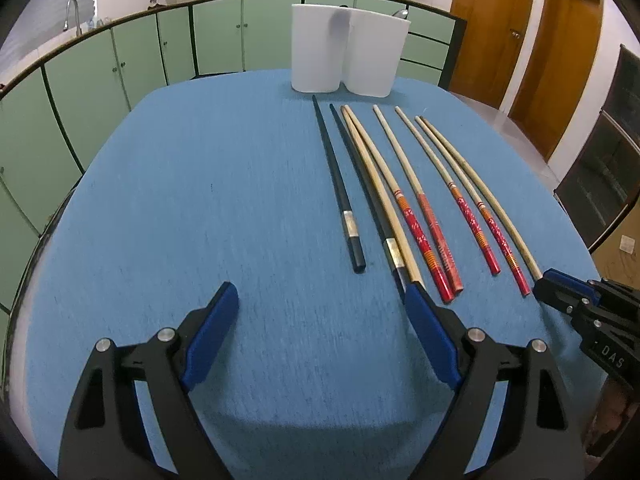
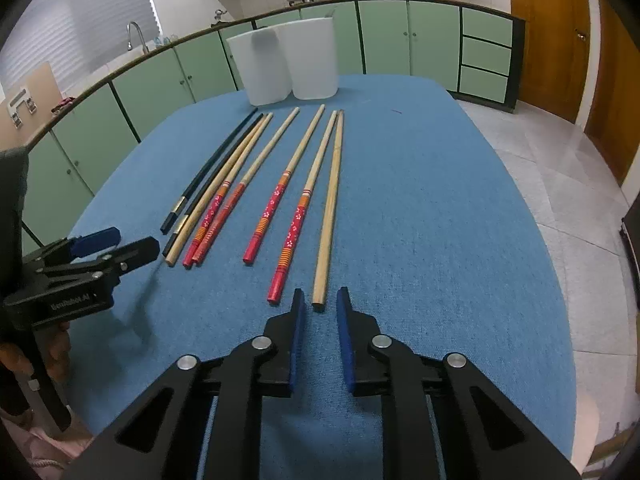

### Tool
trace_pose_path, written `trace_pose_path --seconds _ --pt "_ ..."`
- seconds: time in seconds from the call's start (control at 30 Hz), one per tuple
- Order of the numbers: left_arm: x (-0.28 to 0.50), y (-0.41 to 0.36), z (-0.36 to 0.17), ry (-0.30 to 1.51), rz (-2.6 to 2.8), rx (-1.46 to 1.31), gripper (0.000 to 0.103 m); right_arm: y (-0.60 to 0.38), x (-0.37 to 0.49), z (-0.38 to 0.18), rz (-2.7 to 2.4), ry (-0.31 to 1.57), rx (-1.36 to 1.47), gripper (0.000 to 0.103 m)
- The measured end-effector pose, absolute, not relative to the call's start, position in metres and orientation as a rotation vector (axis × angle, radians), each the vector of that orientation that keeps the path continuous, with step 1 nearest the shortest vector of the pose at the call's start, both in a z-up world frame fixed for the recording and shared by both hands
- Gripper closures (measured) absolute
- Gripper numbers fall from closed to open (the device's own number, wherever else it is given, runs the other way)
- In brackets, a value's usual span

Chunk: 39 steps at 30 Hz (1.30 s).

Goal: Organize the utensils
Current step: 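Grasp a plain wooden chopstick with the right tool while the left tool returns to the mat, then grasp a black chopstick with the left tool while the right tool holds the wooden chopstick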

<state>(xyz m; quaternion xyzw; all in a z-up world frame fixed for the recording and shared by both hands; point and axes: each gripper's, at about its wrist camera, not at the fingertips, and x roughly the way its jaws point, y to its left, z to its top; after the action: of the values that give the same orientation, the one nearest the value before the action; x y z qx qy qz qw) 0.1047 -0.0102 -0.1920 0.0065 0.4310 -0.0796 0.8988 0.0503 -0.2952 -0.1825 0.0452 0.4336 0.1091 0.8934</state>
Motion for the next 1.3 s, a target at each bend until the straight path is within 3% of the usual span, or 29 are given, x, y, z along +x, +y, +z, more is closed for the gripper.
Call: trace_pose_path --seconds 0.5,0.77,0.9,1.3 --pt "0.11 -0.011 -0.193 0.886 -0.144 0.022 0.023 -0.289 0.054 -0.185 0.205 0.874 0.034 0.096" --pt "0.123 -0.014 -0.192 0.898 -0.12 0.029 0.036 -0.29 0.054 -0.185 0.209 0.874 0.046 0.096" --pt "0.126 -0.019 -0.192 0.9 -0.13 0.051 0.045 -0.291 0.055 -0.186 0.209 0.874 0.05 0.095" --pt "0.123 -0.035 -0.193 0.883 -0.182 0.079 0.093 -0.296 0.055 -0.187 0.215 0.876 0.081 0.096"
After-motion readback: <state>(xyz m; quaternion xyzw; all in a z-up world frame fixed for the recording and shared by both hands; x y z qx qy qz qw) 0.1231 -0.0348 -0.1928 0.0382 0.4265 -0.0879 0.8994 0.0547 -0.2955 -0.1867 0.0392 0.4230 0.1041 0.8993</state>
